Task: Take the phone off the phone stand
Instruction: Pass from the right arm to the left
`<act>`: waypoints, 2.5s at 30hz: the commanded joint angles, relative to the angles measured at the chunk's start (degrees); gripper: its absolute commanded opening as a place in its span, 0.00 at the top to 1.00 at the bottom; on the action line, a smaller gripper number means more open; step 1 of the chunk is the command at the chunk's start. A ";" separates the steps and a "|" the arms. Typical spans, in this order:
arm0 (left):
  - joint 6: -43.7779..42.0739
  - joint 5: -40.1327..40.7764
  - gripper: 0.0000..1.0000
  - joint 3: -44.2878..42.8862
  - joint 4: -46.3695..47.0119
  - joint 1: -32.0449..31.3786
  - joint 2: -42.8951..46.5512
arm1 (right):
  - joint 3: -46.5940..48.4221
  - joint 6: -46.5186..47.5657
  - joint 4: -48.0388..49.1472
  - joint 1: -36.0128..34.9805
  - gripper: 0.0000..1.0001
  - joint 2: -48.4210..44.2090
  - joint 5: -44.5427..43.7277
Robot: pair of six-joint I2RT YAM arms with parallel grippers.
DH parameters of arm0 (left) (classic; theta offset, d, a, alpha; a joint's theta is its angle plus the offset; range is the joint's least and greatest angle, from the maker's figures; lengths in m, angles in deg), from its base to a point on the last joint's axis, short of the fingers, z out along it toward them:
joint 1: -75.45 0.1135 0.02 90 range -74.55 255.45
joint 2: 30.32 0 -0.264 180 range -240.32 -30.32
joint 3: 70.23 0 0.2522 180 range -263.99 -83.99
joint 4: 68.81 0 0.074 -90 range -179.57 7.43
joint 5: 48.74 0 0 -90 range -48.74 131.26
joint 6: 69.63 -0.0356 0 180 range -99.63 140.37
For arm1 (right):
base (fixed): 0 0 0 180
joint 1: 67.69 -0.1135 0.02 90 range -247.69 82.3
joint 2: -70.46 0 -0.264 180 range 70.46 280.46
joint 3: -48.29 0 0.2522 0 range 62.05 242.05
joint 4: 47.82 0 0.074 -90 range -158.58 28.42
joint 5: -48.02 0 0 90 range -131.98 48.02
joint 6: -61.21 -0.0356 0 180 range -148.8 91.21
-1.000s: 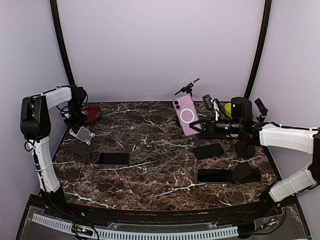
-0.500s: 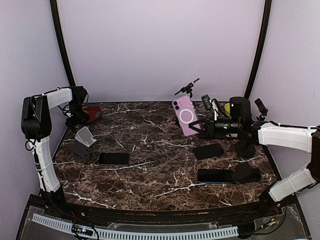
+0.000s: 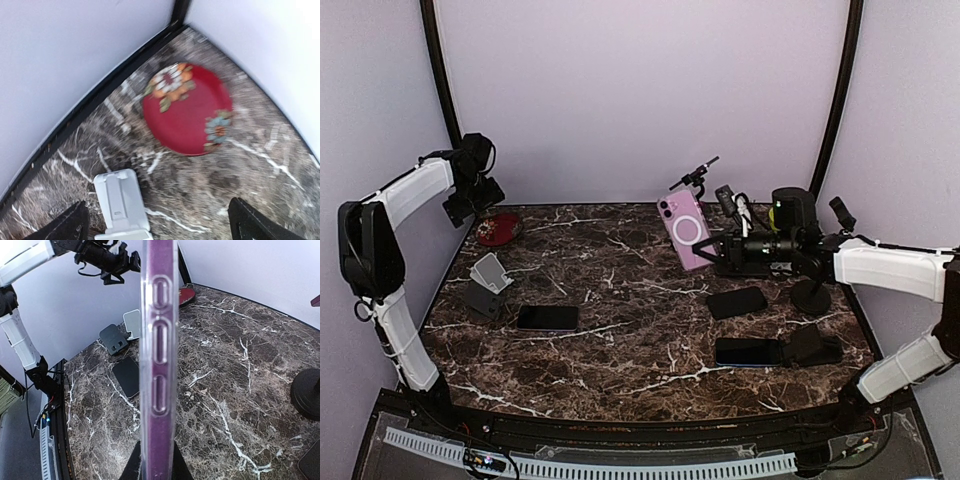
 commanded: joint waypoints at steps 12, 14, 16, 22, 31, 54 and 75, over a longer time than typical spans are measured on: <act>-32.88 -20.91 0.01 18.04 22.88 -12.50 27.86 | 7.77 14.24 -7.96 -10.84 1.00 -0.87 -31.46; -32.33 -24.32 0.01 17.80 21.84 -12.56 29.48 | 7.90 15.82 -7.80 -12.43 1.00 -0.87 -35.97; -32.04 -29.20 0.02 15.67 18.97 -12.56 28.80 | 8.01 17.48 -7.44 -14.49 1.00 -0.86 -40.12; -31.15 -42.83 0.03 11.89 13.94 -14.15 25.71 | 7.71 22.70 -5.30 -18.78 1.00 -0.97 -50.73; -26.83 -54.07 0.08 9.69 16.70 -20.35 21.73 | 7.25 35.42 -0.48 -28.78 0.99 3.84 -71.22; -6.15 -64.64 0.24 23.36 38.11 -29.78 17.23 | 4.72 67.74 34.62 -38.85 1.00 20.28 -98.32; -2.58 -63.06 1.00 24.94 42.70 -30.60 15.94 | 0.38 93.11 74.68 -41.14 1.00 27.95 -101.24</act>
